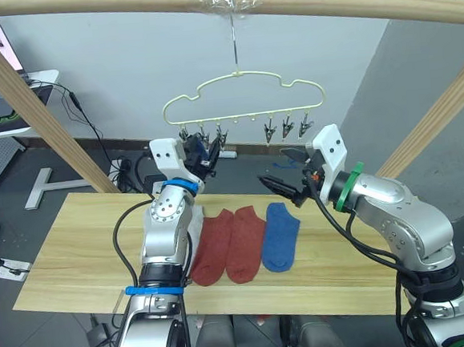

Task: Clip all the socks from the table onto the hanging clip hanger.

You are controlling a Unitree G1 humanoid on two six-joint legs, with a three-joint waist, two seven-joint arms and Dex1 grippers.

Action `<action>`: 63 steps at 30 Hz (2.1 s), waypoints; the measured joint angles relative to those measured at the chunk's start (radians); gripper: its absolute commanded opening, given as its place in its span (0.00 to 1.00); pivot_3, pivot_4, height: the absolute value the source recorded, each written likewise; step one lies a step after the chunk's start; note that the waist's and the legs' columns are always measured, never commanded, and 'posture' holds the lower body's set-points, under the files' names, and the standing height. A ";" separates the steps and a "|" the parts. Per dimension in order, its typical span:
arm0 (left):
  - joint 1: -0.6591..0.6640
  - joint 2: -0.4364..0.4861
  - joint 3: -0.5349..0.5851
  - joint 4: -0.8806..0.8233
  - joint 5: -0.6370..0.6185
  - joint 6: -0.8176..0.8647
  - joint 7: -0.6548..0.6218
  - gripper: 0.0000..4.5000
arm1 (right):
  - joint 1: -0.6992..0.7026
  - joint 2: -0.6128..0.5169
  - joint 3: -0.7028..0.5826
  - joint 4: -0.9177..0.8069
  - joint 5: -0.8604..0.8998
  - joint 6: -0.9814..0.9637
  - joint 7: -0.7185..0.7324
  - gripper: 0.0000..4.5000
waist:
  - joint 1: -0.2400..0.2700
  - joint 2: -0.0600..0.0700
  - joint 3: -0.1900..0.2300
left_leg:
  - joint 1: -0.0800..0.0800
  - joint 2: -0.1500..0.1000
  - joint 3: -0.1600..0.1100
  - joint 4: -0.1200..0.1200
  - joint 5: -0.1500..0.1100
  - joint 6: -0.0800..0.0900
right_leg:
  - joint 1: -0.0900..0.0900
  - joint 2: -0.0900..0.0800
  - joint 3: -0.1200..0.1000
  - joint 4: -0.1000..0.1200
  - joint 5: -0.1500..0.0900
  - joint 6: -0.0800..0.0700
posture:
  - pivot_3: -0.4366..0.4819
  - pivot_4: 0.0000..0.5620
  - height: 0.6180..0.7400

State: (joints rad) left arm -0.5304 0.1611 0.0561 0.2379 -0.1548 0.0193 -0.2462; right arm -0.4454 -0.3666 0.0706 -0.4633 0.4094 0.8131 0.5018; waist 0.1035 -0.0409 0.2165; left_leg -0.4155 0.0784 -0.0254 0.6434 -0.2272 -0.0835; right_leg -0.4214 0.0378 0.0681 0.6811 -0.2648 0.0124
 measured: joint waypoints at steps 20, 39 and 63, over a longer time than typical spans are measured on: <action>0.000 -0.039 -0.008 0.000 0.059 -0.034 0.064 0.59 | 0.000 -0.008 -0.009 0.000 0.008 0.004 -0.004 1.00 | 0.000 0.000 0.000 | 0.000 0.000 0.000 0.000 0.000 0.000 | 0.000 0.000 0.000 0.000 0.000 0.000 | 0.69 0.35 1.00; -0.014 -0.040 -0.006 0.000 0.059 -0.051 0.069 0.03 | 0.000 -0.008 -0.009 0.001 0.009 0.005 -0.008 1.00 | 0.000 0.000 0.000 | 0.000 0.000 0.000 0.000 0.000 0.000 | 0.000 0.000 0.000 0.000 0.000 0.000 | 0.70 0.35 1.00; 0.016 -0.012 0.002 -0.056 0.039 -0.001 0.019 0.00 | 0.016 0.201 0.182 0.758 -0.271 -0.179 -0.127 1.00 | -0.005 0.000 0.000 | 0.000 0.000 0.000 -0.001 0.001 0.001 | 0.000 0.000 0.000 0.000 0.002 -0.001 | 0.75 0.33 1.00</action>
State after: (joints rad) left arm -0.5141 0.1495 0.0579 0.1815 -0.1161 0.0185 -0.2273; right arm -0.4292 -0.1654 0.2530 0.2946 0.1379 0.6345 0.3752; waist 0.0981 -0.0408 0.2164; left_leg -0.4154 0.0786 -0.0250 0.6428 -0.2264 -0.0825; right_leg -0.4215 0.0381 0.0685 0.6808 -0.2625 0.0119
